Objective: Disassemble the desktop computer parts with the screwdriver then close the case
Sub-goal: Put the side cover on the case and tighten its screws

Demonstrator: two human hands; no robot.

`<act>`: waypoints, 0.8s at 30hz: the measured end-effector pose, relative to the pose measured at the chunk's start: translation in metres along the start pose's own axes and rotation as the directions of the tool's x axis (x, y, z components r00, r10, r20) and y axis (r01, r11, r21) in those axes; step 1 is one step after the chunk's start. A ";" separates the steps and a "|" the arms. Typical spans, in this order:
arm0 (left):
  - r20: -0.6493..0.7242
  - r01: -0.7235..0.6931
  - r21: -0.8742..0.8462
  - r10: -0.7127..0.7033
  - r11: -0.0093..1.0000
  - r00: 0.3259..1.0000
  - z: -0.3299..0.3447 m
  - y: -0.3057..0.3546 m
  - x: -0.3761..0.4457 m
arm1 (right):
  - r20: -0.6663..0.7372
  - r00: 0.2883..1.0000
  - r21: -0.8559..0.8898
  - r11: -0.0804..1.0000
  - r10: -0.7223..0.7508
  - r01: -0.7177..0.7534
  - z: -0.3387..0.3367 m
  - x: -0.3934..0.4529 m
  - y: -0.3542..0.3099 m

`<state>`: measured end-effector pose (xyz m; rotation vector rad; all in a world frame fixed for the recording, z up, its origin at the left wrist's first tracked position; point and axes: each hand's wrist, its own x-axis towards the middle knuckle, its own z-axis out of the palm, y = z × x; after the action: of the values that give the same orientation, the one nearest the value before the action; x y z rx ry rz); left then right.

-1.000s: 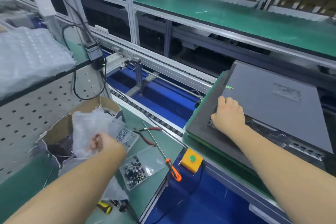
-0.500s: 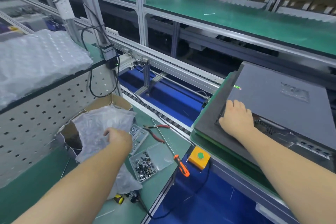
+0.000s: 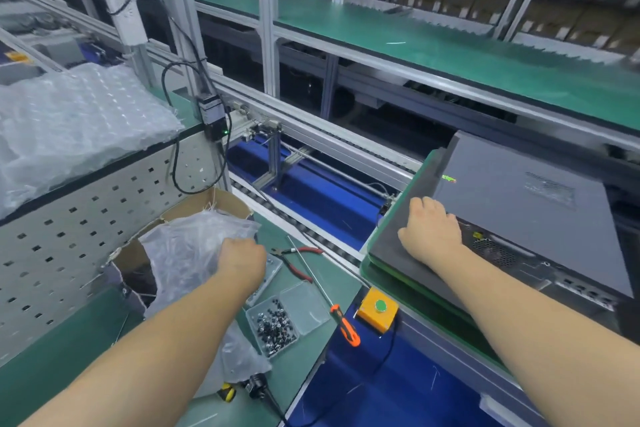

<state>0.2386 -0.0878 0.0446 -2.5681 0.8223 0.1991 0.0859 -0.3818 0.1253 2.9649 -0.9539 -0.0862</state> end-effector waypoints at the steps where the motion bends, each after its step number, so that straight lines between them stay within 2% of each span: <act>1: -0.052 -0.021 -0.046 0.019 0.999 0.998 -0.010 0.006 0.006 | 0.005 1.000 0.010 1.000 0.002 -0.002 -0.003 -0.002 0.001; 4: -0.167 -0.117 -0.152 0.091 0.981 0.982 -0.055 0.039 0.020 | 0.029 0.999 0.037 0.999 0.027 -0.028 -0.011 -0.012 0.018; 8: -0.339 -0.286 -0.278 0.185 0.917 0.922 -0.125 0.120 0.021 | 0.015 0.997 0.073 0.994 0.082 -0.083 -0.019 -0.030 0.068; 10: -0.435 -0.399 -0.355 0.229 0.845 0.871 -0.161 0.171 0.013 | -0.022 0.993 0.096 0.989 0.116 -0.114 -0.023 -0.041 0.104; 14: -0.579 -0.639 -0.432 0.347 0.636 0.737 -0.233 0.288 -0.018 | -0.111 0.972 0.153 0.970 0.206 -0.188 -0.027 -0.075 0.209; 18: -0.561 -0.752 -0.424 0.505 0.505 0.656 -0.287 0.412 -0.044 | -0.084 0.926 0.154 0.923 0.367 -0.352 -0.018 -0.117 0.342; 21: -0.533 -0.796 -0.333 0.595 0.505 0.601 -0.306 0.502 -0.055 | 0.021 0.903 0.171 0.888 0.429 -0.426 0.003 -0.140 0.436; 24: -0.412 -0.790 -0.278 0.675 0.547 0.612 -0.309 0.576 -0.058 | 0.138 0.899 0.187 0.881 0.415 -0.435 0.031 -0.147 0.504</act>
<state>-0.1425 -0.6152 0.1294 -2.4584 2.1968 0.3327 -0.3283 -0.7061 0.1216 2.8652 -1.7068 -0.1205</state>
